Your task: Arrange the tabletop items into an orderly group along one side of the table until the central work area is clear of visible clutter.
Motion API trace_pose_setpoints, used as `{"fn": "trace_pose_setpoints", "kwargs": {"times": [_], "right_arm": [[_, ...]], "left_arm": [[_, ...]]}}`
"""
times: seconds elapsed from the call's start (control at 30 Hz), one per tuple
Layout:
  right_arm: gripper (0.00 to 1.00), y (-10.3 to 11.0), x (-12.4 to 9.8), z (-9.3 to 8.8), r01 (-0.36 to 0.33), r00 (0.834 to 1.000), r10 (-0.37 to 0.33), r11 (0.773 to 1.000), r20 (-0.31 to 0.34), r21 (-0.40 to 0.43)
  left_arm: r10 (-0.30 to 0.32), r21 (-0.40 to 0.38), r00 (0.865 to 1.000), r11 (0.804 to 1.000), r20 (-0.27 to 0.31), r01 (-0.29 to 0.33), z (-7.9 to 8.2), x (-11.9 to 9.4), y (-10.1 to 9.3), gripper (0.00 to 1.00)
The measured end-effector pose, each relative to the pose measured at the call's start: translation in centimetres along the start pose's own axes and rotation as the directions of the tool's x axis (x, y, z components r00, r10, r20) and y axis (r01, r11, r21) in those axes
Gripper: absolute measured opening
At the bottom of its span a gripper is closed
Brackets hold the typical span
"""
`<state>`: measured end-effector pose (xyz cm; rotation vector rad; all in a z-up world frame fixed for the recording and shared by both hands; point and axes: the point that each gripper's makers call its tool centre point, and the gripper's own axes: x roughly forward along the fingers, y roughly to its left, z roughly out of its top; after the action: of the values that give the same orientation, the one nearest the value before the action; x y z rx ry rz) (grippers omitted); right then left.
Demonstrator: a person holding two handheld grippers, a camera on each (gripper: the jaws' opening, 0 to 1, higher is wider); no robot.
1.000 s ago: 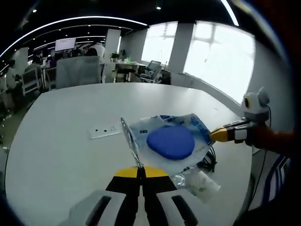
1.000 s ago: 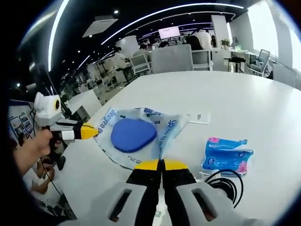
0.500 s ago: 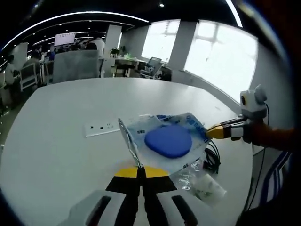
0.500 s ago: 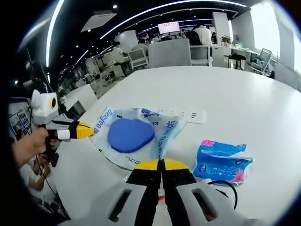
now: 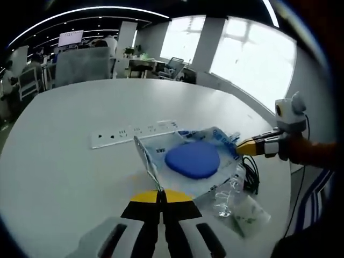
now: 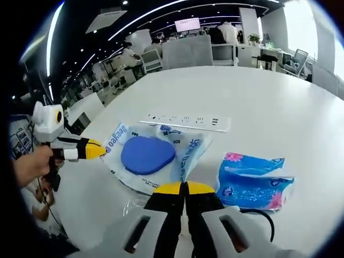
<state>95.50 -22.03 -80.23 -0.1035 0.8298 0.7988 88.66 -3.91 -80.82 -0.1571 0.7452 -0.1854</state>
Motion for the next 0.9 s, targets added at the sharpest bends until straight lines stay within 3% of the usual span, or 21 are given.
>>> {"fn": "trace_pose_setpoints", "kwargs": {"times": [0.17,0.2,0.27,0.9], "right_arm": [[0.00,-0.5,1.3,-0.5,0.014,1.000,-0.013,1.000,-0.006,0.020],[0.00,-0.7,1.6,-0.6,0.016,1.000,-0.016,0.997,-0.001,0.077],[0.00,-1.1,2.0,-0.6,0.021,1.000,-0.021,0.994,0.002,0.107],[0.00,-3.0,4.2,-2.5,0.095,0.995,-0.095,0.995,-0.024,-0.011]], "left_arm": [[-0.008,-0.015,1.000,1.000,-0.019,0.008,-0.6,1.5,0.4,0.00],[-0.008,-0.013,1.000,1.000,-0.020,0.008,-0.7,1.7,0.5,0.00],[-0.005,-0.012,1.000,1.000,-0.020,0.005,-0.9,2.2,0.7,0.00],[-0.026,-0.017,0.998,1.000,-0.059,0.025,-2.4,4.8,0.8,0.00]]}}
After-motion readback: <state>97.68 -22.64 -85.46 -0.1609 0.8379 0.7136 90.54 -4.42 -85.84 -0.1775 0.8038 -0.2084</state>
